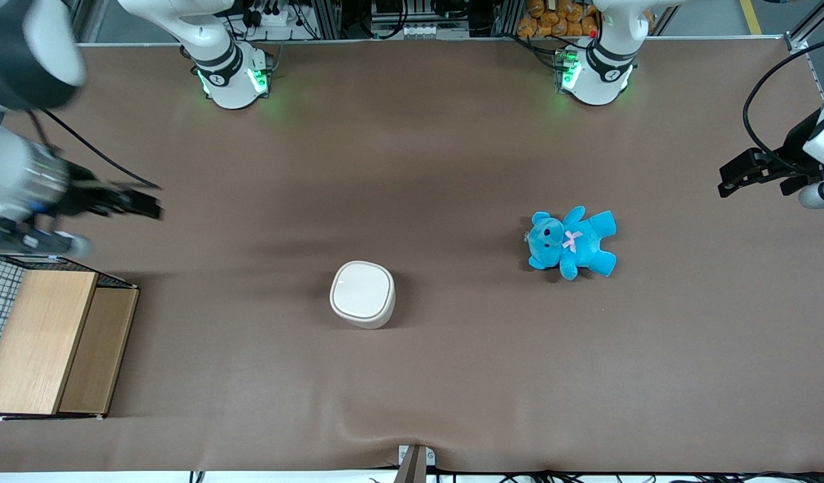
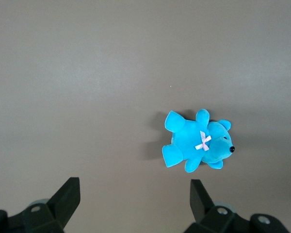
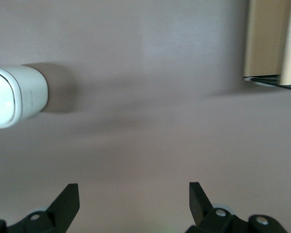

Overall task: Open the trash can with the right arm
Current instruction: 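Move the right gripper over the white trash can's lid, then lower the right gripper and close it onto the lid's edge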

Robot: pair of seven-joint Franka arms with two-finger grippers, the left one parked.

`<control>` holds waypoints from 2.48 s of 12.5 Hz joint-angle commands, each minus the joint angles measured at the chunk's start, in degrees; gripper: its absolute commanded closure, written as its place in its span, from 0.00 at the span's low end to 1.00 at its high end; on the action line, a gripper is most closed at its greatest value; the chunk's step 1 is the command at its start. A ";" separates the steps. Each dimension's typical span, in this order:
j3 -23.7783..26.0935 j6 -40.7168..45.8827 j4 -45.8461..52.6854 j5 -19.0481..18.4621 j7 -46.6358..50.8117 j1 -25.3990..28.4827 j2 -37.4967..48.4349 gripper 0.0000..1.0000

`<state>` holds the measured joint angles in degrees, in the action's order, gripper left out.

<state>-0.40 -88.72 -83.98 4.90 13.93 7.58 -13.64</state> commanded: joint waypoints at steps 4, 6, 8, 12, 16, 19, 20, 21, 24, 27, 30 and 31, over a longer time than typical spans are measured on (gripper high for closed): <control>-0.30 -10.85 5.91 2.83 13.66 7.00 -11.47 0.00; -0.22 -11.39 9.52 2.83 17.60 9.19 -15.77 0.09; -0.30 -15.58 12.25 2.83 22.70 12.09 -19.91 0.24; -0.30 -18.86 13.49 2.65 25.18 16.93 -23.44 1.00; -0.30 -20.70 13.40 2.57 25.71 18.78 -25.64 1.00; -0.30 -22.72 13.31 2.65 27.21 20.01 -26.96 1.00; -0.30 -22.90 13.23 2.65 27.12 20.10 -27.31 1.00; -0.30 -22.90 13.14 2.65 27.12 20.45 -27.66 1.00; -0.30 -23.25 12.87 2.39 27.21 21.24 -28.27 1.00; -0.30 -24.31 12.79 2.13 27.21 21.77 -29.16 1.00; -0.30 -25.88 12.35 0.90 27.21 22.38 -29.33 1.00; -0.30 -26.67 11.48 0.90 27.21 22.47 -29.33 1.00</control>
<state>-0.20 -113.83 -72.70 6.61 40.15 28.99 -42.00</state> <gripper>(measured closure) 0.991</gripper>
